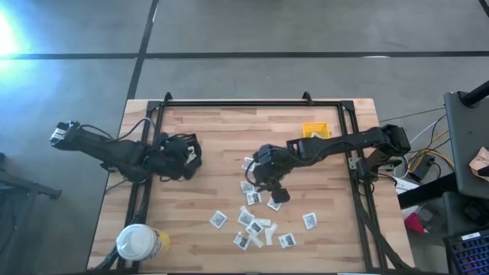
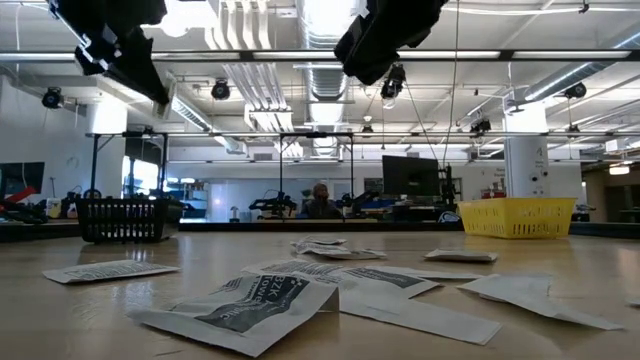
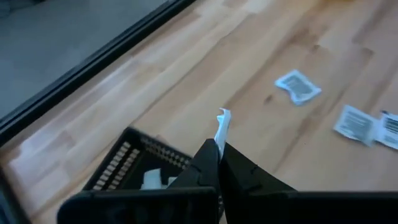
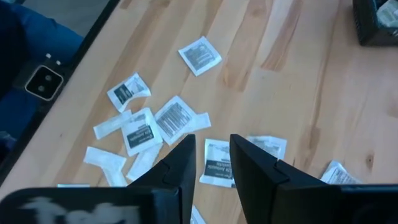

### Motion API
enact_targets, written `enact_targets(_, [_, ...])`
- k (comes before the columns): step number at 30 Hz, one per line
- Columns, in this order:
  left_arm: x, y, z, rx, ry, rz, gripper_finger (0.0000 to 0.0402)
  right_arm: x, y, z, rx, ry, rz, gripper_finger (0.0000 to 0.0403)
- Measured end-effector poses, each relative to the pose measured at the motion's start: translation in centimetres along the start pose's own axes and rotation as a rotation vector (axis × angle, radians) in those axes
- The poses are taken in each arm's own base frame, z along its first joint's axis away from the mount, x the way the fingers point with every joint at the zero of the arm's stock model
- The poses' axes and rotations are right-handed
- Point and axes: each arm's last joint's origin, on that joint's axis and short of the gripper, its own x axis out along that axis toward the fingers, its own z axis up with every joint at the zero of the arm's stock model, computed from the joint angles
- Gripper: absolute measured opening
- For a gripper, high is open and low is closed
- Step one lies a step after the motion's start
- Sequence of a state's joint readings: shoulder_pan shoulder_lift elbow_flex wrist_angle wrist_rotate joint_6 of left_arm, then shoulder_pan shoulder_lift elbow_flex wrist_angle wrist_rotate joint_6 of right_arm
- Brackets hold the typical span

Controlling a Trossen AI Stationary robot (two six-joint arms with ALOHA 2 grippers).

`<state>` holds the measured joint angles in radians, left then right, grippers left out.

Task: Pick & Place First Aid Supplies
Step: Put the green bandage into the black bin

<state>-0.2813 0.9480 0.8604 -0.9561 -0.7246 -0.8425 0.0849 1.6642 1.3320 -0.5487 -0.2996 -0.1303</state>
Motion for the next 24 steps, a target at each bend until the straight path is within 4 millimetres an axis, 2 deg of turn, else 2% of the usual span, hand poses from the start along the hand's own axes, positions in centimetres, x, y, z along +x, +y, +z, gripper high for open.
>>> enact_targets(5, [0.9, 0.5, -0.6, -0.090, 0.020, 0.053, 0.0000, 0.5, -0.2, -0.8, 0.007, 0.030, -0.035, 0.0084])
enact_targets(15, [3.9, 1.5, -4.1, -0.156, 0.126, 0.124, 0.0000, 0.7, -0.2, -1.1, 0.010, 0.039, -0.039, 0.0068])
enact_targets(24, [5.8, 1.6, -6.5, -0.207, 0.131, 0.109, 0.0000, 0.7, -0.2, -1.0, 0.030, 0.029, -0.041, 0.0076])
